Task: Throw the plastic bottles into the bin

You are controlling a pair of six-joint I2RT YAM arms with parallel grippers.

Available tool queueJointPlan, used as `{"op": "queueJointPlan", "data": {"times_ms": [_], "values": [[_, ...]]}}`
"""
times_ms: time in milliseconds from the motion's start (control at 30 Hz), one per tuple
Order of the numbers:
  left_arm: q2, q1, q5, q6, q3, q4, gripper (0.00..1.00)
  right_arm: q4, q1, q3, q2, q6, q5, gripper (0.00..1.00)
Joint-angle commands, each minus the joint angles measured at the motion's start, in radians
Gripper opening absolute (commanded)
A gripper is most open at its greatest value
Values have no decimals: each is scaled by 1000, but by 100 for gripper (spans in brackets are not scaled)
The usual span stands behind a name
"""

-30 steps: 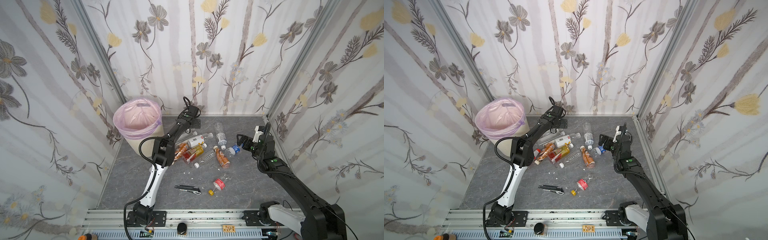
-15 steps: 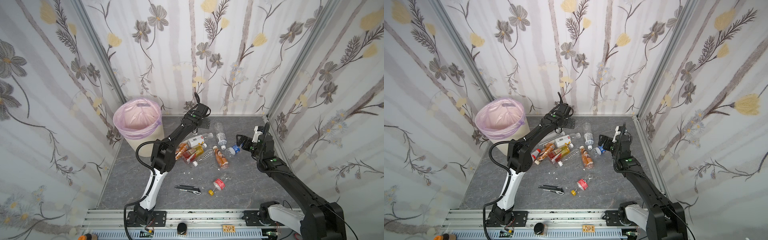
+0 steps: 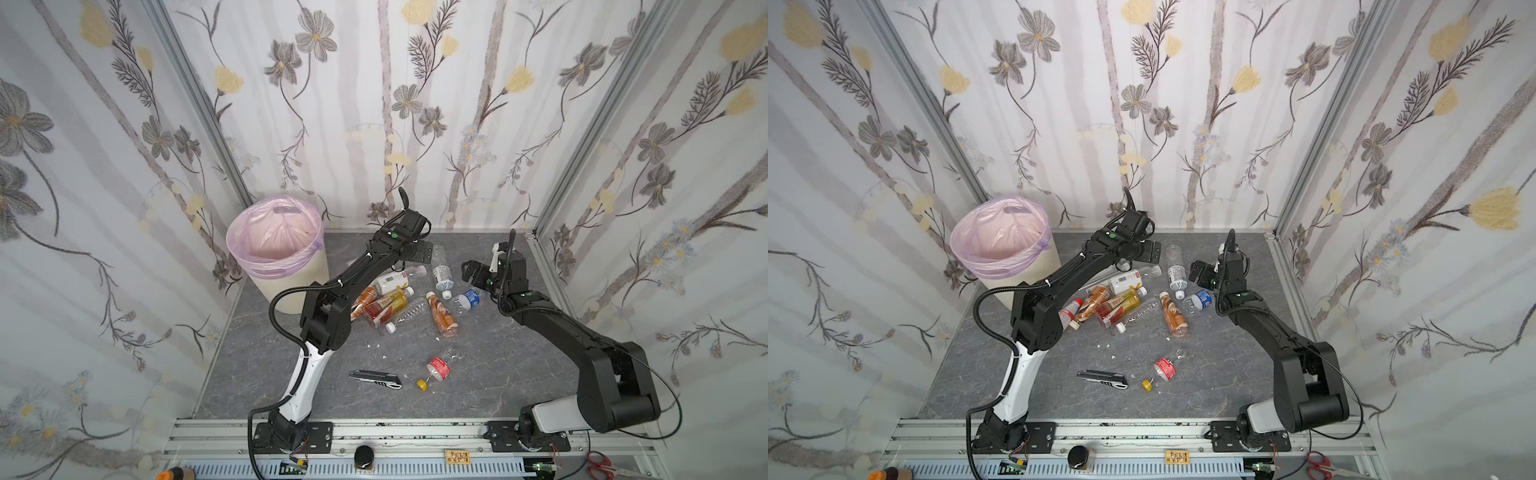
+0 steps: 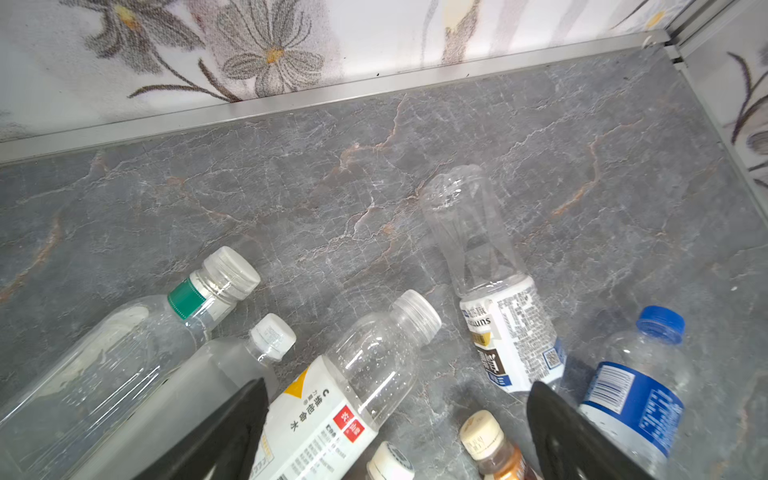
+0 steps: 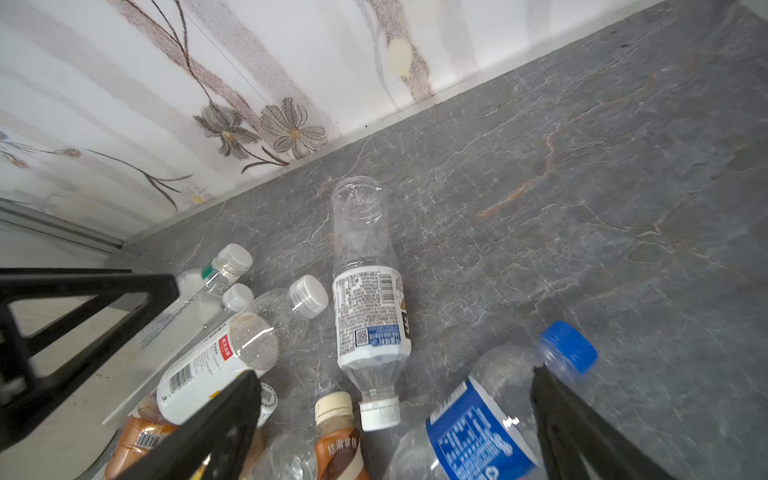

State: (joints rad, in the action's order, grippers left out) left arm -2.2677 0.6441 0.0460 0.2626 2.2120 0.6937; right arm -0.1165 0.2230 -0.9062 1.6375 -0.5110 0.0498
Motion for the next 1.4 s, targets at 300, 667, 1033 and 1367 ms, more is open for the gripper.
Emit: {"op": "queueJointPlan", "data": {"times_ms": [300, 667, 1033, 1367], "values": [[187, -37, -183, 82, -240, -135, 100, 83, 58, -297, 328, 86, 58, 100], [414, -70, -290, 147, -576, -362, 100, 224, 104, -442, 471, 136, -34, 93], [586, -67, -240, 204, -797, -562, 100, 349, 130, -515, 555, 183, -90, 88], [695, -42, -123, 207, -975, -709, 100, 344, 132, -521, 582, 193, -68, 75]]}}
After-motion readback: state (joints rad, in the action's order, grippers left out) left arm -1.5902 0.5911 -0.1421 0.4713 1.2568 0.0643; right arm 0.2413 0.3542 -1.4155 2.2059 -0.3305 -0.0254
